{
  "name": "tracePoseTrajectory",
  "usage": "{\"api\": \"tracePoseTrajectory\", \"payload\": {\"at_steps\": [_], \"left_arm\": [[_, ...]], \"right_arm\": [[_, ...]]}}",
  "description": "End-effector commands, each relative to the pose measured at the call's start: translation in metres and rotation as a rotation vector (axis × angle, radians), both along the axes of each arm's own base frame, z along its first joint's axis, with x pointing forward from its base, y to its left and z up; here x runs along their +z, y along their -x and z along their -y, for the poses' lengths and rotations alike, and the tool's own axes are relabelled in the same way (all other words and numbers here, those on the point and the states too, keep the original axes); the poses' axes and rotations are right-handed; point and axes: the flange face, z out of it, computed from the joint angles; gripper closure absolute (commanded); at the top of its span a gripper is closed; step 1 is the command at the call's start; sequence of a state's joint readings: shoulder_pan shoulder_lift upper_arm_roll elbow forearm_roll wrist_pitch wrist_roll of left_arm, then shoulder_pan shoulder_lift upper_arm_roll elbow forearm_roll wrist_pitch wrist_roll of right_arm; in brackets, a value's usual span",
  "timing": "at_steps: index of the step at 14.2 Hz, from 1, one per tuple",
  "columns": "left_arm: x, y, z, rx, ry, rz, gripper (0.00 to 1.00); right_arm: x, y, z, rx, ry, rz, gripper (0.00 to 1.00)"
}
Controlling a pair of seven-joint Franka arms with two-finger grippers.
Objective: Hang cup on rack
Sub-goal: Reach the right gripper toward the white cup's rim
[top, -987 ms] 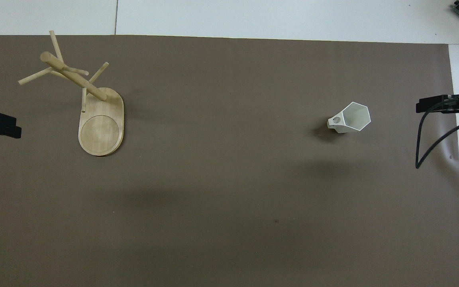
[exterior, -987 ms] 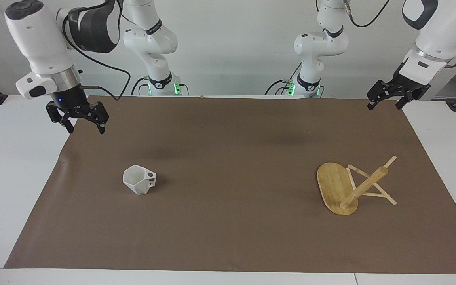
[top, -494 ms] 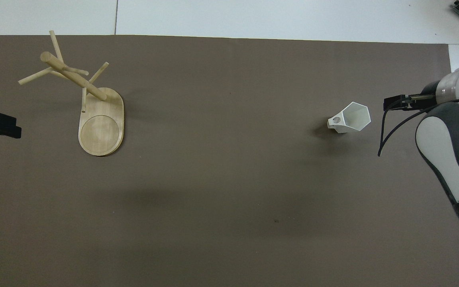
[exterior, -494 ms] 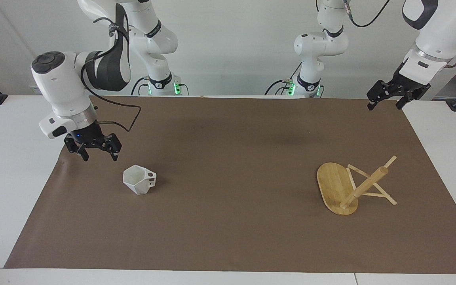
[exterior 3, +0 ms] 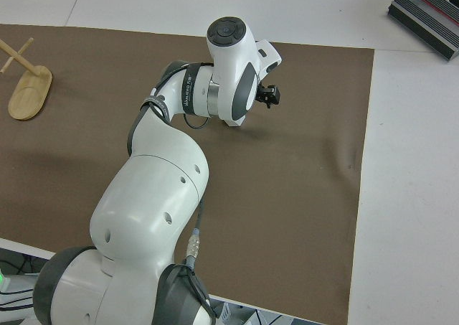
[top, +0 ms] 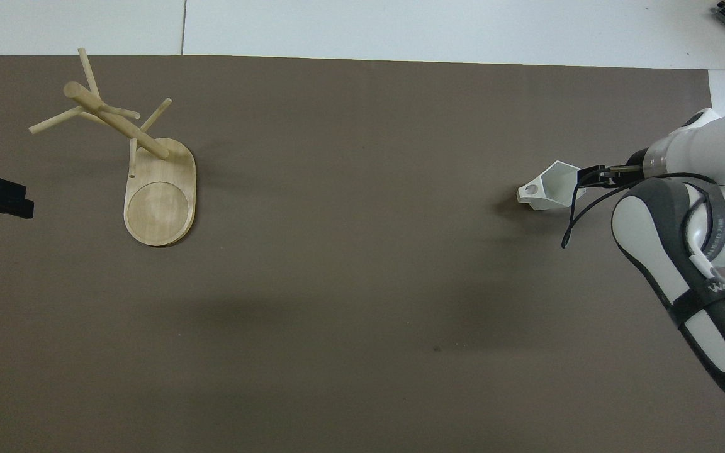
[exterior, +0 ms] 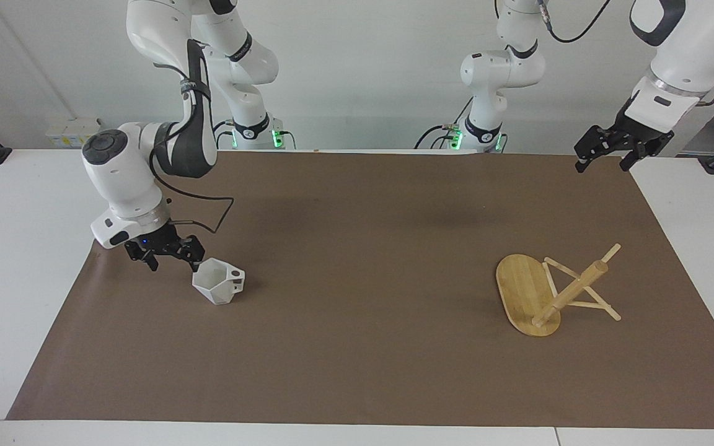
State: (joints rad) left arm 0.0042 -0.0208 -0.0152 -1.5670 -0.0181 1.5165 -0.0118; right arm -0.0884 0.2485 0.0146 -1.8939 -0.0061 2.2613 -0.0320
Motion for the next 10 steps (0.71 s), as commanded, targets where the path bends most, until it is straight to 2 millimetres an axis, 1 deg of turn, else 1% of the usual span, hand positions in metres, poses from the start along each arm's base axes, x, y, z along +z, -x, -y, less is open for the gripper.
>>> {"api": "tracePoseTrajectory", "payload": {"at_steps": [1,4,7,9,10], "left_arm": [[0.000,0.004,-0.001,-0.008,0.001,0.004,0.00],[0.000,0.004,-0.001,-0.008,-0.001,0.005,0.00],[0.000,0.004,-0.001,-0.008,0.001,0.005,0.00],[0.000,0.004,-0.001,-0.008,0.001,0.004,0.00],[0.000,0.004,-0.001,-0.008,0.001,0.005,0.00]], "right_arm": [[-0.006,0.005,-0.008,-0.017,-0.008,0.015,0.00],[-0.018,0.007,-0.009,-0.030,-0.011,0.002,0.02],[-0.018,0.007,-0.009,-0.031,-0.011,0.002,0.10],[-0.018,0.007,-0.009,-0.043,-0.013,0.003,0.20],[-0.019,0.006,-0.009,-0.052,-0.014,0.009,0.28]]}}
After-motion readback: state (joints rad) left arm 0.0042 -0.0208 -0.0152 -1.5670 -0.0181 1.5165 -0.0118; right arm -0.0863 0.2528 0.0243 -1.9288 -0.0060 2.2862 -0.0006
